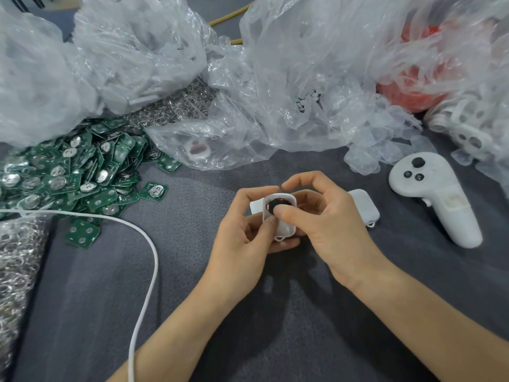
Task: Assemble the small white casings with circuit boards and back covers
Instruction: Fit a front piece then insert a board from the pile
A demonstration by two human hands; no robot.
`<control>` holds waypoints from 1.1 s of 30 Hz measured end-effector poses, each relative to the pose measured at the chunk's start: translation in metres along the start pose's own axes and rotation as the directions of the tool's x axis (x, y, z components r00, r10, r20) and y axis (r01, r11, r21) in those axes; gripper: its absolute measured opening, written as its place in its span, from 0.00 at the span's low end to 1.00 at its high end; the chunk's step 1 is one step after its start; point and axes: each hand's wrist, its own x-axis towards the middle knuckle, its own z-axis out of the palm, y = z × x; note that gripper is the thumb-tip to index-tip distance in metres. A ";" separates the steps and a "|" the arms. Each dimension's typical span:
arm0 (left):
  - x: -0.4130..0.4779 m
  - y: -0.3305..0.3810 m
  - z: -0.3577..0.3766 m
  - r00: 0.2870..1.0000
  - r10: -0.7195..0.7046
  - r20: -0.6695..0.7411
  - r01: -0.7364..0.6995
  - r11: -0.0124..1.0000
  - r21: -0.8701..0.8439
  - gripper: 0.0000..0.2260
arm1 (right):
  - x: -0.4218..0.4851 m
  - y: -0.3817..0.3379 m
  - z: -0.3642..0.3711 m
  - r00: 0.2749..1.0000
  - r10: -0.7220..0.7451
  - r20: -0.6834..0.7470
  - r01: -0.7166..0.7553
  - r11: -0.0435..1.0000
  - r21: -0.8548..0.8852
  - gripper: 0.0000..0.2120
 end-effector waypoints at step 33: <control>-0.004 -0.007 0.001 0.997 0.083 -0.007 -0.081 0.987 0.135 0.19 | 0.006 -0.005 -0.008 0.980 0.172 0.099 -0.177 0.983 0.046 0.05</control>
